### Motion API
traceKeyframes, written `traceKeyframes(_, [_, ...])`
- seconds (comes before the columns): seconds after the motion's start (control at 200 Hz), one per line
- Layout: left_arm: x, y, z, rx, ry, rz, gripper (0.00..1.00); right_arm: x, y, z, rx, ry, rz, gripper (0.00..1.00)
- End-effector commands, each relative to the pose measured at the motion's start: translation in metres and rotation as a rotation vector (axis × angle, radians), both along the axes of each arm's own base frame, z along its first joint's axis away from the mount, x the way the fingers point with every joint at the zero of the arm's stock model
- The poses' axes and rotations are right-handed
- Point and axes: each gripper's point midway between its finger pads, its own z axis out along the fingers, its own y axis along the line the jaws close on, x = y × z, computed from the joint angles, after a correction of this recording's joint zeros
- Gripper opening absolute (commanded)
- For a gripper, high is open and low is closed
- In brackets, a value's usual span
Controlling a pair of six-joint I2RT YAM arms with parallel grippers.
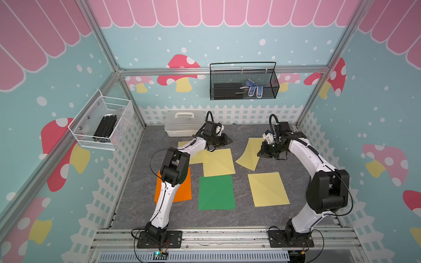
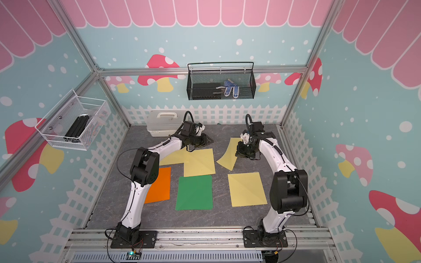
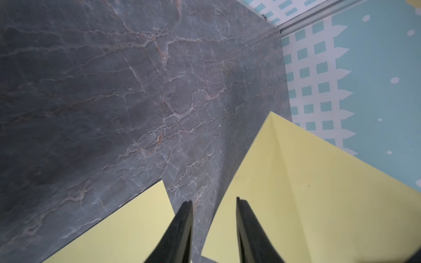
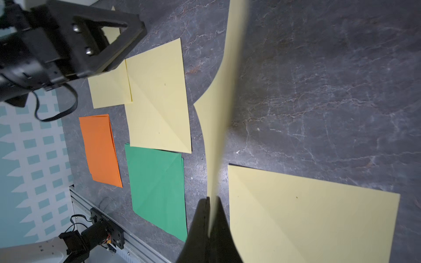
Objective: Sort the scattered colored papers by color
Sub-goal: Pick up the colored paper from the center of the board.
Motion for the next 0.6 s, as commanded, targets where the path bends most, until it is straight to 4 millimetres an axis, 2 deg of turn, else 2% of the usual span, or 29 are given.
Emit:
traceKeyframes(0.0, [0.0,-0.003,0.033,-0.056,-0.068,-0.02,0.34,-0.044,-0.006,0.011,-0.05,0.028,0.063,0.0])
traceKeyframes(0.11, [-0.004,-0.005,0.035,-0.079,-0.071,-0.038,0.35,-0.061,-0.001,0.027,-0.009,-0.002,0.075,0.0])
traceKeyframes(0.2, [-0.012,-0.015,0.047,-0.174,-0.088,-0.099,0.36,-0.068,0.01,0.043,0.074,-0.031,0.092,0.0])
traceKeyframes(0.26, [-0.021,-0.024,0.064,-0.295,-0.112,-0.153,0.37,-0.069,0.018,0.053,0.126,-0.049,0.104,0.0])
traceKeyframes(0.27, [-0.016,-0.016,0.065,-0.314,-0.109,-0.141,0.37,-0.069,0.019,0.055,0.133,-0.054,0.106,0.0])
traceKeyframes(0.305, [-0.015,-0.011,0.082,-0.406,-0.15,-0.151,0.37,-0.07,0.022,0.06,0.155,-0.062,0.112,0.0])
traceKeyframes(0.42, [-0.029,0.003,0.137,-0.719,-0.244,-0.227,0.41,-0.071,0.033,0.078,0.246,-0.091,0.13,0.0])
traceKeyframes(0.48, [-0.039,0.009,0.156,-0.841,-0.257,-0.285,0.41,-0.07,0.04,0.089,0.307,-0.113,0.137,0.0])
traceKeyframes(0.535, [-0.039,0.007,0.155,-0.855,-0.223,-0.3,0.41,-0.067,0.046,0.099,0.36,-0.13,0.137,0.0])
traceKeyframes(0.595, [-0.049,0.003,0.159,-0.843,-0.244,-0.331,0.41,-0.064,0.052,0.113,0.417,-0.159,0.146,0.0])
